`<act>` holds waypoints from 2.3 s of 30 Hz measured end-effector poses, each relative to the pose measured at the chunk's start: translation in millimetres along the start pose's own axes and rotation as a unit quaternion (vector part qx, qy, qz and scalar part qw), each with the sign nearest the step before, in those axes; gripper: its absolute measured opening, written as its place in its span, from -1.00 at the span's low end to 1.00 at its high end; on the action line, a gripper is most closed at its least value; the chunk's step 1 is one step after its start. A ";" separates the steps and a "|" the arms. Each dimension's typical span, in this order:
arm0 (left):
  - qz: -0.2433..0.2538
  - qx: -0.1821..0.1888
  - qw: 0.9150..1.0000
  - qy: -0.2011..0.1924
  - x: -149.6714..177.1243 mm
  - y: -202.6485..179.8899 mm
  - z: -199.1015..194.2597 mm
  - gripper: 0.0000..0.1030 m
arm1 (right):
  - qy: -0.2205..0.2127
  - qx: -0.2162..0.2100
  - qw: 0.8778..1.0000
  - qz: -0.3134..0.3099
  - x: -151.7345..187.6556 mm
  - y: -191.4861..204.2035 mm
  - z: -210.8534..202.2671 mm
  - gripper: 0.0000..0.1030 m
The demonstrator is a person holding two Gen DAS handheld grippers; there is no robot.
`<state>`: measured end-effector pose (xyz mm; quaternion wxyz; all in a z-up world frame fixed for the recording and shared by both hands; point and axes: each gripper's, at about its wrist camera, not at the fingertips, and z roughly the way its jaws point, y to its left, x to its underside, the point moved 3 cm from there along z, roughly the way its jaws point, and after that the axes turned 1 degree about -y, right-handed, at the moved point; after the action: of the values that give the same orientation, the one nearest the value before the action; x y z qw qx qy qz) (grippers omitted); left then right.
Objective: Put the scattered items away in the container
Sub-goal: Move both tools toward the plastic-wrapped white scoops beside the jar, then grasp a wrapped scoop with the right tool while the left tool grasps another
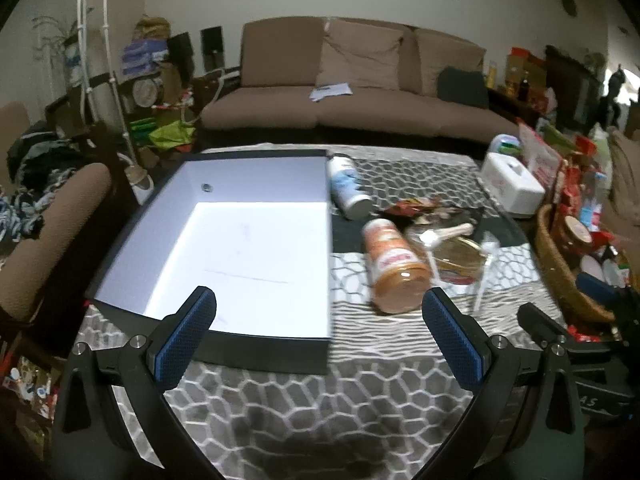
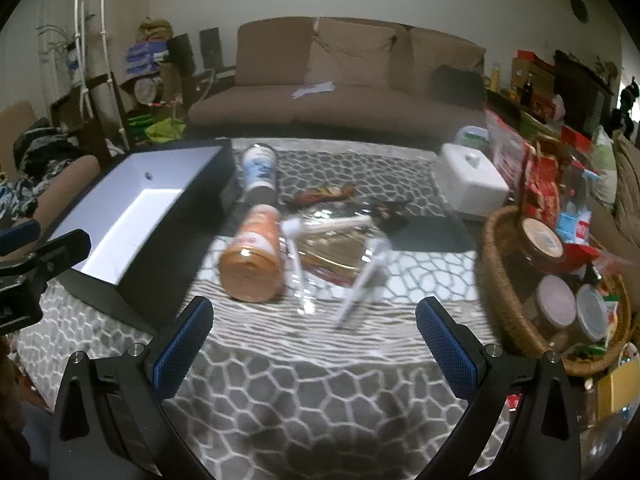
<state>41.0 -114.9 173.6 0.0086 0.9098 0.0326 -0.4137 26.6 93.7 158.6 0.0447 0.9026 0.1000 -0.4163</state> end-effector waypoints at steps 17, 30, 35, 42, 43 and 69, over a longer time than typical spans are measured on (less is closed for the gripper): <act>-0.012 -0.034 0.999 -0.003 -3.5 57.8 4.9 1.00 | 0.011 -0.038 0.999 -0.018 -9.4 57.2 23.7 1.00; 0.031 0.034 0.999 -0.003 -10.5 -15.9 36.0 1.00 | 0.051 -0.026 0.994 0.089 13.6 -42.3 66.3 1.00; 0.049 0.062 0.997 -0.001 -14.5 -49.8 52.1 1.00 | 0.057 -0.026 0.991 0.119 14.7 -77.1 88.0 1.00; 0.011 0.119 0.993 0.005 -8.3 -85.2 70.9 1.00 | 0.070 -0.037 0.984 0.162 25.3 -110.1 120.9 1.00; 0.003 0.122 0.992 0.009 -4.0 -89.9 74.4 1.00 | 0.070 -0.044 0.983 0.167 26.0 -112.2 123.8 0.99; -0.029 0.150 0.982 0.107 54.2 -129.3 139.9 1.00 | 0.114 -0.112 0.976 0.146 30.8 -122.8 151.8 -0.57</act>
<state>-37.3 11.0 42.3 -0.1436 0.9384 -0.0024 -0.3143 -93.4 193.1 36.9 0.1943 0.9382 0.0179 -0.2860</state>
